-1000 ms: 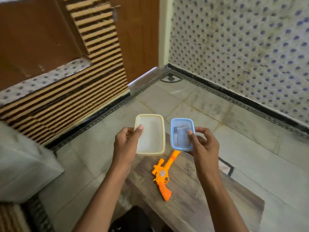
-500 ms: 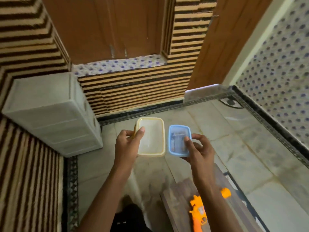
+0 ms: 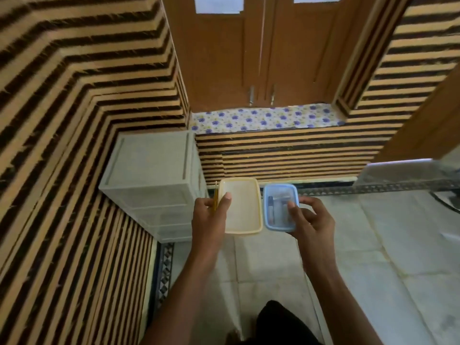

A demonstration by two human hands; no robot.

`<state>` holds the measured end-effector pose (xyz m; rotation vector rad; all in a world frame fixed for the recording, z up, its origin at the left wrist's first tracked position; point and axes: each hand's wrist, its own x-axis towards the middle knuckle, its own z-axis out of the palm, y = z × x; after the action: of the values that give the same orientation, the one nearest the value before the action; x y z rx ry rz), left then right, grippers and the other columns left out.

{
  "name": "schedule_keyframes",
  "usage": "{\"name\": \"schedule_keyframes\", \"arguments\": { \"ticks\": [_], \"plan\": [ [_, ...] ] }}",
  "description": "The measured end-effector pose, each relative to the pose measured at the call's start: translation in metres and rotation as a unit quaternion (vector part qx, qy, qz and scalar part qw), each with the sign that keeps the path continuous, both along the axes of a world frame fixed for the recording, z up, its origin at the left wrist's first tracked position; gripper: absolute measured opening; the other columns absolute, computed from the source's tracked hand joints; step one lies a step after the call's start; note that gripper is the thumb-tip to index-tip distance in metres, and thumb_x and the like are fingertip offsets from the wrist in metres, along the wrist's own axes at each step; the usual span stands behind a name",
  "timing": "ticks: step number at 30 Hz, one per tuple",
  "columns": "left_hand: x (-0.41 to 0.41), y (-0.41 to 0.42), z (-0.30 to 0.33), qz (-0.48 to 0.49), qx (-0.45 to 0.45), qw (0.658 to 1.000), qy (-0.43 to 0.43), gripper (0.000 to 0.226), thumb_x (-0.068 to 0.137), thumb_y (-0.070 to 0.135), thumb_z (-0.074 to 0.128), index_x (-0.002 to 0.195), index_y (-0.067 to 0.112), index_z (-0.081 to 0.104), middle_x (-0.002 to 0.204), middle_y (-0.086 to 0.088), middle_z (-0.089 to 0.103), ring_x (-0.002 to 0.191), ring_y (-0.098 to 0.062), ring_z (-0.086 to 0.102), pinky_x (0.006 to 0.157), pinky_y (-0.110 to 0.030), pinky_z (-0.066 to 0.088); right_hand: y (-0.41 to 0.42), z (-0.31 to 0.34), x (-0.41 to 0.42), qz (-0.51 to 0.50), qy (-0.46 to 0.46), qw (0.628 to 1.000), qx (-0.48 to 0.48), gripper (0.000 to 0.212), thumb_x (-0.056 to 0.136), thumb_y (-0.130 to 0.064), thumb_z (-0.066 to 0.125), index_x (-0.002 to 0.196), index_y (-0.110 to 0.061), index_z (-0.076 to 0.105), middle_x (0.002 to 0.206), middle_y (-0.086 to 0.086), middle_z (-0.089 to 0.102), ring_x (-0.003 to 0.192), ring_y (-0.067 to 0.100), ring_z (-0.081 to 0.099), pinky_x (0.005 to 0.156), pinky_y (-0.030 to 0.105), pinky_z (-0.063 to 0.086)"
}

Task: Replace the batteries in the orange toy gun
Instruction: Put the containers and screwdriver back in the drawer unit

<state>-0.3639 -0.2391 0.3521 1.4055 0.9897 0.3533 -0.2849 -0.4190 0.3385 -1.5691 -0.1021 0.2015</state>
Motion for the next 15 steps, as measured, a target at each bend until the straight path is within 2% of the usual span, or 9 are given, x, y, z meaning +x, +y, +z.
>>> {"name": "schedule_keyframes", "arguments": {
  "ticks": [3,5,8,12,15],
  "plan": [
    [0.032,0.038,-0.012,0.04,0.011,0.999,0.011,0.03,0.095,0.048,0.068,0.106,0.025,0.053,0.103,0.0,0.062,0.093,-0.018,0.062,0.084,-0.046,0.058,0.044,-0.011,0.044,0.038,-0.011,0.999,-0.003,0.013,0.1,-0.023,0.065,0.111,-0.018,0.064,0.104,0.01,0.078,0.093,0.025,0.078,0.073,0.046,0.065],
    [0.055,0.064,-0.02,0.082,0.011,0.997,0.01,0.029,0.094,0.048,0.07,0.102,0.026,0.052,0.103,-0.001,0.063,0.091,-0.018,0.063,0.078,-0.044,0.056,0.076,-0.02,0.076,0.069,-0.017,0.997,-0.01,0.009,0.101,-0.025,0.065,0.109,-0.022,0.064,0.105,0.006,0.078,0.095,0.022,0.077,0.074,0.046,0.065],
    [0.091,0.096,-0.029,0.151,0.01,0.988,0.011,0.035,0.095,0.045,0.069,0.113,0.019,0.053,0.101,0.003,0.06,0.089,-0.014,0.06,0.073,-0.038,0.054,0.124,-0.025,0.127,0.126,-0.034,0.991,-0.01,0.014,0.101,-0.032,0.065,0.111,-0.022,0.065,0.107,0.005,0.077,0.097,0.022,0.077,0.076,0.05,0.065],
    [0.143,0.145,-0.036,0.277,0.003,0.961,0.022,0.037,0.095,0.043,0.07,0.117,0.017,0.057,0.108,-0.004,0.062,0.097,-0.024,0.06,0.087,-0.05,0.057,0.2,-0.022,0.207,0.229,-0.07,0.97,-0.026,0.013,0.101,-0.019,0.064,0.113,-0.015,0.068,0.104,-0.001,0.077,0.092,0.014,0.076,0.07,0.032,0.064],
    [0.169,0.173,-0.044,0.353,-0.006,0.935,0.023,0.053,0.084,0.06,0.071,0.115,0.017,0.063,0.119,-0.011,0.065,0.109,-0.032,0.063,0.093,-0.061,0.057,0.249,-0.027,0.252,0.29,-0.077,0.953,-0.034,0.011,0.101,-0.017,0.066,0.11,-0.011,0.07,0.102,-0.001,0.077,0.091,0.011,0.076,0.069,0.026,0.063]
  ]
}}
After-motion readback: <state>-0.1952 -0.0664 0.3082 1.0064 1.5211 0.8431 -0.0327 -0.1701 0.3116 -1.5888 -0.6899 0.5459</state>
